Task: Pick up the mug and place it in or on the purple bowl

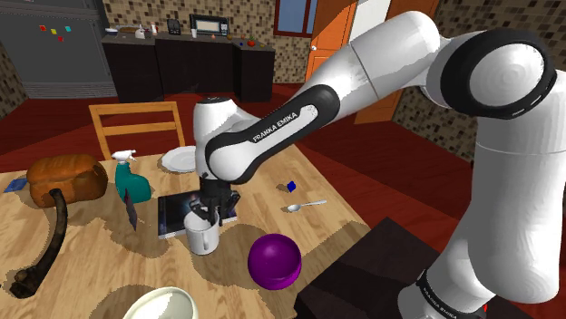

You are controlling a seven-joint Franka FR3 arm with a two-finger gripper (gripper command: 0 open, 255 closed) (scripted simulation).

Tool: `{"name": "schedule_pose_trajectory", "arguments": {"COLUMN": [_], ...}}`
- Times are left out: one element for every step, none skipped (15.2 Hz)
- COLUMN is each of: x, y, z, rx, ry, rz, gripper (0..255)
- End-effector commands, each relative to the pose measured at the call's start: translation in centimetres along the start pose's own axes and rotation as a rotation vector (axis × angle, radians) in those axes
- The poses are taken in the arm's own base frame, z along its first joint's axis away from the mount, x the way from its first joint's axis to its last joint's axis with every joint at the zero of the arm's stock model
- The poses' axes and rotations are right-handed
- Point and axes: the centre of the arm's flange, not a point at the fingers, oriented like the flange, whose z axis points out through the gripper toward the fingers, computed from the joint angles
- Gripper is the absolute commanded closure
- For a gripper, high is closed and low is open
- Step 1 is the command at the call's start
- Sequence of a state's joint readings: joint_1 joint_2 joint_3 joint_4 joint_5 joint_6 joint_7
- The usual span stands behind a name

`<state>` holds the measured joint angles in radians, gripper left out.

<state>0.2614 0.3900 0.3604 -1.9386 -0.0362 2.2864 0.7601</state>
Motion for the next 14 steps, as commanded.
{"name": "schedule_pose_trajectory", "arguments": {"x": [-0.2,-0.2,-0.2,-0.3,-0.3,-1.0,-1.8,-2.5,-3.2,-3.9,-4.7,-5.4,-6.1,-6.8], "y": [-0.2,-0.2,-0.3,-0.3,-0.3,0.8,1.9,3.0,4.0,5.1,6.2,7.3,8.4,9.5], "z": [-1.1,-1.7,-2.2,-2.7,-2.9,-3.1,-3.3,-3.4,-3.6,-3.7,-3.9,-4.0,-4.2,-4.3], "rx": [0.000,0.000,0.000,0.000,0.000,0.000,0.000,0.000,0.000,0.000,0.000,0.000,0.000,0.000], "ry": [0.000,0.000,0.000,0.000,0.000,0.000,0.000,0.000,0.000,0.000,0.000,0.000,0.000,0.000], "rz": [0.000,0.000,0.000,0.000,0.000,0.000,0.000,0.000,0.000,0.000,0.000,0.000,0.000,0.000], "gripper": [255,255,255,255,255,255,255,255,255,255,255,255,255,255]}}
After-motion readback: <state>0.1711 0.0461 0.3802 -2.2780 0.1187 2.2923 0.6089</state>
